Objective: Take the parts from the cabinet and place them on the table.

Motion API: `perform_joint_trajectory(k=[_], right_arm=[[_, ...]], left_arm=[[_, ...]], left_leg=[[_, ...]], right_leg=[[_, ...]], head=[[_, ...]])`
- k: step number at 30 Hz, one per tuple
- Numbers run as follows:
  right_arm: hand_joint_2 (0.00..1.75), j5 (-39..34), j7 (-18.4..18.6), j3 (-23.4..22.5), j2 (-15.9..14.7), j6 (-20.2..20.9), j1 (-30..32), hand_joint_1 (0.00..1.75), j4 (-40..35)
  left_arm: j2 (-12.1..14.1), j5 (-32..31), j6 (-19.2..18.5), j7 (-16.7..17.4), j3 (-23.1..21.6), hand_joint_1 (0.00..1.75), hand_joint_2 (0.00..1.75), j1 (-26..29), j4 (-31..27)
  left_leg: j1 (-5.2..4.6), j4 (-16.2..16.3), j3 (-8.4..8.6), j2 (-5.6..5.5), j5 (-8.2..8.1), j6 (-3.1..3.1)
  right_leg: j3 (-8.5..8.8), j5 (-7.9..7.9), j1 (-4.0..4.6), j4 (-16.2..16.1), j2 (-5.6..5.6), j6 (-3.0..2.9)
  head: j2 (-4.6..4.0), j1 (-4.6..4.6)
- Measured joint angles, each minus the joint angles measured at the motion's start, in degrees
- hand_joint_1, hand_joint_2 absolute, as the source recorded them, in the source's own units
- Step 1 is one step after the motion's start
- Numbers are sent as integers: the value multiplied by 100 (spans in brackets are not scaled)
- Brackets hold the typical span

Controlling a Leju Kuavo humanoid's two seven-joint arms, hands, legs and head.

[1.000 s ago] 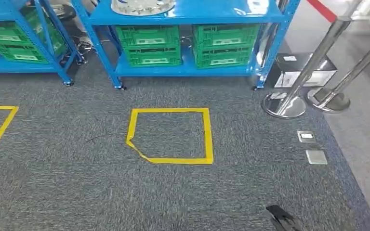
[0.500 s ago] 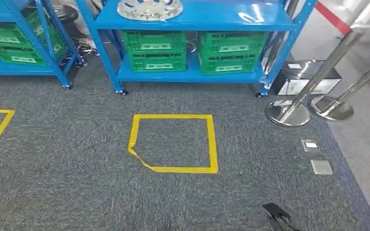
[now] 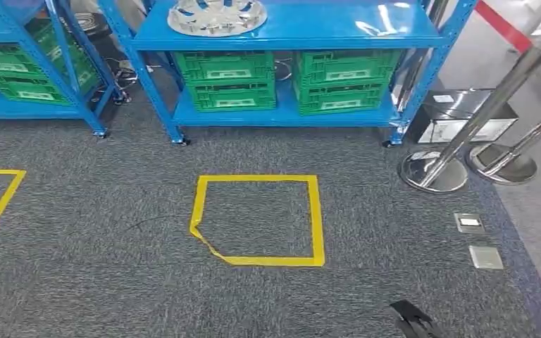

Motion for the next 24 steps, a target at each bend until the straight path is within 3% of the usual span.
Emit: perform_joint_trajectory(k=[1, 2, 3, 5, 6, 7, 9, 10, 11, 14, 16, 24], right_arm=[[0, 0, 4, 2, 0, 0, 4, 0, 0], [0, 0, 9, 2, 0, 0, 5, 0, 0], [0, 0, 9, 2, 0, 0, 3, 0, 0], [0, 0, 7, 4, 7, 0, 3, 0, 0], [0, 0, 7, 4, 7, 0, -1, 0, 0], [0, 0, 2, 4, 7, 0, -4, 0, 0], [0, 2, -2, 4, 7, 0, -5, 0, 0], [0, 2, -4, 4, 7, 0, -3, 0, 0], [0, 2, -11, 7, 7, 7, -3, 0, 0], [0, 7, -9, 18, 7, 11, -12, 0, 0], [0, 0, 2, 42, 7, 11, -18, 0, 0], [0, -31, 22, 37, 7, 11, -35, 0, 0]], left_arm=[[0, 0, 2, 0, 0, 0, 0, 7, 0], [2, 0, 2, 0, 0, 0, 0, 20, 0], [4, 0, 2, 0, 0, 0, 0, 23, 0], [18, 0, 2, -2, 0, 0, 0, 20, 0], [28, 0, 4, -2, 0, 0, 0, 23, 0], [26, 2, 4, -4, 0, 0, 0, 12, 0], [28, 30, 4, -11, 0, 0, 0, 20, 0], [22, 44, 9, -11, 0, 0, 0, 34, 0], [22, 46, 9, -11, 0, 0, 0, 30, 0], [20, 66, 19, -11, 0, 0, 0, 11, 0], [20, 70, 20, -11, 2, 0, 0, 10, 0], [15, 68, 24, -11, 0, 0, 0, -1, 0]], left_leg=[[1, 67, -139, 0, -46, -2], [1, -93, -167, 1, 82, 9], [-4, -478, -92, 0, 390, 31], [-35, -1577, 250, 5, 1219, 118], [-77, -1724, 265, 7, 1230, 146], [-87, -1722, 249, 2, 934, 164], [-89, -1744, 281, 0, 1218, 198], [-41, -1773, 296, 6, 1281, 98], [-58, -1772, 299, 1, 1271, 85], [-88, -1771, 301, -3, 1238, 135], [-104, -1756, 306, -3, 1212, 176], [-124, -1783, 326, 3, 1178, 317]], right_leg=[[48, -40, 0, 0, 9, -5], [100, -79, 0, 0, 24, -3], [161, -120, 0, -1, 35, -4], [253, -198, -1, -16, 38, 8], [287, -227, 5, -5, 44, 26], [263, -252, 13, -12, 65, 58], [278, -301, 18, -26, 62, 123], [297, -324, 55, 17, 51, 36], [296, -310, 39, -2, 52, -11], [325, -324, 18, -55, 49, 16], [358, -323, 4, -114, 46, 104], [394, -334, -46, -186, 63, 258]], head=[[0, -26], [0, -37], [0, -46], [0, -77], [0, -81], [0, -105], [0, -83], [0, -65], [0, -61], [0, -37], [0, -22], [0, -37]])
